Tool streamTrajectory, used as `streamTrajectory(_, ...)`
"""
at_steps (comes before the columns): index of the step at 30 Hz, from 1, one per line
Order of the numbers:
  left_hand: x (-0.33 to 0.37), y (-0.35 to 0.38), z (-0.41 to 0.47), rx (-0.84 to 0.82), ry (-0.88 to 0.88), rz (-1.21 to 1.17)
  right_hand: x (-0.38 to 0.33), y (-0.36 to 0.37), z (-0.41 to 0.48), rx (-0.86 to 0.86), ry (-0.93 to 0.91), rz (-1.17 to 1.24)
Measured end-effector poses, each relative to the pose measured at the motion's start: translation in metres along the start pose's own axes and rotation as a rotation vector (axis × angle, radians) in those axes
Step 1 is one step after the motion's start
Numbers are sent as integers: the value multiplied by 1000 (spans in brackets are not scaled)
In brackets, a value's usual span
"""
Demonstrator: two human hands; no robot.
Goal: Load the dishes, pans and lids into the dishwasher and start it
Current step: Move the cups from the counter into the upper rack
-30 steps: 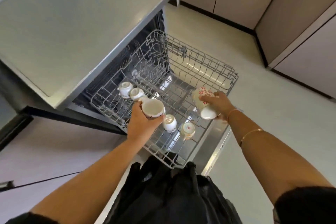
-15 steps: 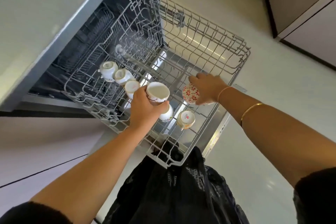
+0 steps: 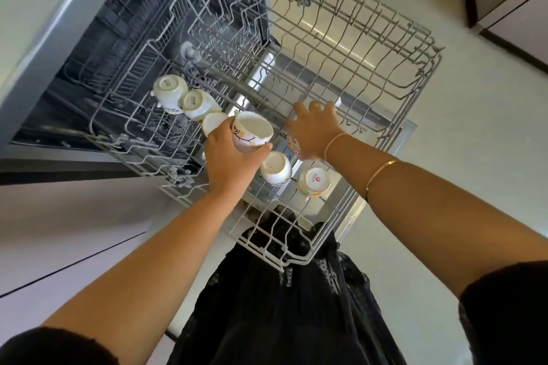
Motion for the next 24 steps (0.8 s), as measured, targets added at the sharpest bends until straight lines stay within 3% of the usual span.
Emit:
streamTrajectory(7,-3,-1,10,-17,-42,-34,8,11,2,-5,106,227)
streamTrajectory(12,-3,-10,14,23,-72,-59,-12,14,1,-5,232,141)
streamTrajectory(24,-3,-13,24,-9,-41,-12,-13,21,2,89,71,-6)
Point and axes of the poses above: each hand's wrist, its own z-axis towards the middle knuckle, its own y-axis out of the palm, x = y × z, the point moved 8 cm from there along z, towards the middle knuckle
